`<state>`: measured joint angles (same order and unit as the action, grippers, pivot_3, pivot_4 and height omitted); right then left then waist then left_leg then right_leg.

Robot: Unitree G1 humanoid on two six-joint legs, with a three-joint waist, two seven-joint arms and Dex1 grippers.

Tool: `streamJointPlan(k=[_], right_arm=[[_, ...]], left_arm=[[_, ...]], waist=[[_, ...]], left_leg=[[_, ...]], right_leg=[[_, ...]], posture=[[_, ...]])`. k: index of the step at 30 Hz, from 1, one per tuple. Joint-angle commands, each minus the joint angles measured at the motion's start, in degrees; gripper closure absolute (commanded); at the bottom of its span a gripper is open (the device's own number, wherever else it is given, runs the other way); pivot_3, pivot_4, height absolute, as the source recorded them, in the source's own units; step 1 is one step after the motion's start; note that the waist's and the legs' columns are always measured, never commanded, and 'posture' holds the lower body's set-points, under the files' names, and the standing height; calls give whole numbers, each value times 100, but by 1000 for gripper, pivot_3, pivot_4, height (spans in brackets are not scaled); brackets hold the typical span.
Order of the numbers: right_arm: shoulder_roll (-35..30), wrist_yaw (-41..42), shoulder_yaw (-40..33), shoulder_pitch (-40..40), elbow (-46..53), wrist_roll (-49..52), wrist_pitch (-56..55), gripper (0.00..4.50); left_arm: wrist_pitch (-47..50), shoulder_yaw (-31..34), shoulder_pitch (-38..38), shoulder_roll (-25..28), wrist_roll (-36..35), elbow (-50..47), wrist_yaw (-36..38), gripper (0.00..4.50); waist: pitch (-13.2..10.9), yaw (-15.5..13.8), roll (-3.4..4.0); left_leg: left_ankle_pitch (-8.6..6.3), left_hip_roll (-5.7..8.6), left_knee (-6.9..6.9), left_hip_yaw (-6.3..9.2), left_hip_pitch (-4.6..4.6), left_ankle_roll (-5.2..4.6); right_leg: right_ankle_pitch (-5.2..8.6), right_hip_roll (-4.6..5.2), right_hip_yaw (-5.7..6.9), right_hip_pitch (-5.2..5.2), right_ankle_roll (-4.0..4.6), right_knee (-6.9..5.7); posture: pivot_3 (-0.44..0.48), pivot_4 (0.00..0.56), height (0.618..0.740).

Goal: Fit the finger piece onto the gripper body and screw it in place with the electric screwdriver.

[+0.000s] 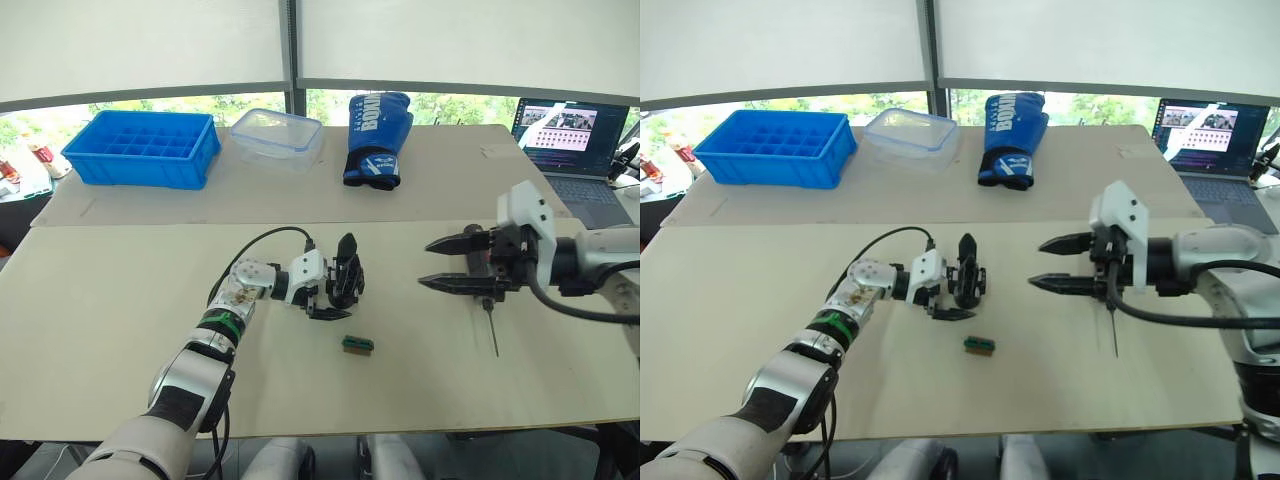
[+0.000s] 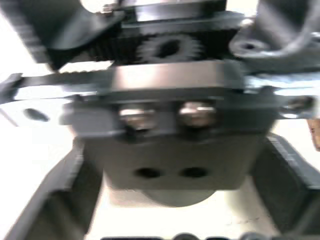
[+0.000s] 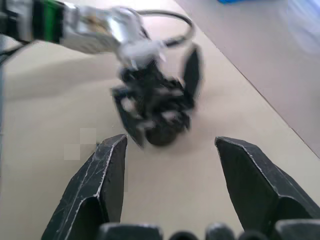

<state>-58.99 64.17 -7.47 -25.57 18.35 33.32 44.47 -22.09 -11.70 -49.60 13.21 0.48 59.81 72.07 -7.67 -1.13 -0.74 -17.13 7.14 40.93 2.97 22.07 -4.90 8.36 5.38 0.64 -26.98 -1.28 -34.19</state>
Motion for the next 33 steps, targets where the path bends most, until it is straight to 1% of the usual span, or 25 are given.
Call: streamJointPlan(k=[1,2,3,4,5,7,8,9,11,13,15,17,20,22,25,27,28,29,30,31,33], right_arm=[[-484,-230,-16,-53,-114,-140,630,862],[-569,-332,84,-132,-226,-241,746,595],[-616,-403,150,-194,-302,-295,814,227],[-638,-558,290,-386,-499,-416,983,10],[-665,-724,548,-715,-873,-630,1259,10],[-710,-849,919,-1154,-1363,-888,1584,10],[-740,-832,1151,-1338,-1626,-1066,1623,10],[-760,-800,1304,-1452,-1797,-1184,1621,10],[-510,-1037,1671,-2008,-2555,-1469,2121,10],[-258,-1167,1928,-2426,-3254,-1654,2480,10],[-44,-1197,2115,-2714,-3833,-1804,2605,10],[143,-1220,2245,-2929,-4305,-1950,2606,10],[419,-1138,2506,-3095,-4936,-2170,2453,10],[529,-1016,2651,-3104,-5200,-2277,2338,10],[629,-742,2780,-3072,-5449,-2345,2139,780],[675,-456,2843,-3064,-5516,-2361,1904,1477],[648,-209,2889,-3027,-5450,-2408,1472,1858],[578,77,2937,-2957,-5332,-2464,956,2132],[422,372,3088,-2867,-5177,-2602,532,2484],[181,767,3237,-2708,-4927,-2751,-15,2675],[-286,1396,3456,-2440,-4482,-3029,-821,2675]], left_arm=[[80,129,40,308,-73,-194,198,0],[125,164,83,409,-140,-322,310,0],[160,178,112,467,-182,-413,378,0],[297,199,200,609,-273,-685,552,0],[767,231,461,936,-535,-1475,940,0],[1527,262,860,1368,-910,-2690,1379,0],[2050,321,1082,1599,-1165,-3436,1448,0],[2412,357,1225,1736,-1324,-3928,1433,0],[3471,611,1500,2234,-1945,-5400,1349,0],[4434,818,1490,2602,-2549,-6453,1240,0],[5212,986,1333,2811,-3096,-7063,1060,0],[5755,1120,1182,2958,-3521,-7421,906,0],[6333,1310,918,3162,-4099,-7858,787,0],[6442,1354,831,3231,-4285,-8046,724,0],[6498,1356,740,3279,-4413,-8164,602,0],[6551,1368,659,3284,-4501,-8152,534,0],[6557,1359,623,3276,-4519,-8117,498,0],[6533,1343,613,3271,-4507,-8089,478,0],[6492,1320,625,3279,-4485,-8080,486,0],[6431,1284,648,3303,-4450,-8090,535,0],[6323,1218,683,3339,-4412,-8123,644,0]], waist=[[0,11,0],[0,19,0],[0,34,0],[0,44,0],[-1,80,2],[-4,111,3],[-7,108,7],[-9,104,8],[-17,70,12],[-28,51,8],[-34,29,10],[-36,16,12],[-37,52,15],[-38,73,15],[-42,101,20],[-43,105,23],[-43,105,23],[-43,110,23],[-44,123,24],[-50,120,35],[-70,80,66]], left_leg=[[0,-3,-1,0,0,0],[0,-4,-2,0,2,0],[0,-5,-3,0,2,0],[0,-7,-4,0,1,0],[0,-6,-5,-1,1,0],[0,-8,-8,-13,6,-1],[-1,-8,-10,-12,6,-2],[-3,-9,-11,-11,7,-4],[-4,-8,-10,-10,12,-7],[-5,-5,-3,-11,17,-9],[-7,-1,-1,-9,20,-7],[-7,2,-3,-6,17,-6],[-2,3,-8,-7,10,-4],[2,1,-9,-7,9,3],[8,0,-12,-8,1,14],[11,0,-12,-8,-2,18],[11,0,-11,-8,-4,20],[12,0,-11,-7,-4,21],[11,-1,-12,-7,-7,21],[12,-1,-14,-7,-9,21],[12,2,-15,-7,-6,20]], right_leg=[[0,-1,-3,0,0,0],[0,-1,-3,-2,0,-1],[0,-2,-3,-3,1,-1],[-1,-1,-2,-3,2,0],[-1,-1,-4,-4,2,0],[-1,3,-18,-11,3,0],[-1,3,-17,-13,3,2],[-1,2,-15,-13,3,3],[-1,2,-12,-18,3,6],[-1,2,-13,-19,3,11],[-2,8,-7,-17,1,12],[-3,9,0,-13,0,12],[-3,1,3,-13,0,9],[-3,-4,5,-13,1,9],[-3,-5,6,-11,4,7],[-5,-6,4,-7,7,5],[-5,-6,5,-6,7,3],[-5,-9,6,-5,7,3],[-5,-11,6,-5,7,3],[-5,-12,7,-4,7,4],[-4,-11,13,-6,5,4]], posture=[[0,150,740],[0,150,740],[0,150,740],[0,150,740],[0,150,740],[0,150,740],[0,150,740],[0,150,740],[0,150,740],[0,150,740],[0,150,740],[0,150,740],[0,150,740],[0,150,740],[0,150,740],[0,150,740],[0,150,740],[0,150,740],[0,150,740],[0,150,740],[0,150,740]])
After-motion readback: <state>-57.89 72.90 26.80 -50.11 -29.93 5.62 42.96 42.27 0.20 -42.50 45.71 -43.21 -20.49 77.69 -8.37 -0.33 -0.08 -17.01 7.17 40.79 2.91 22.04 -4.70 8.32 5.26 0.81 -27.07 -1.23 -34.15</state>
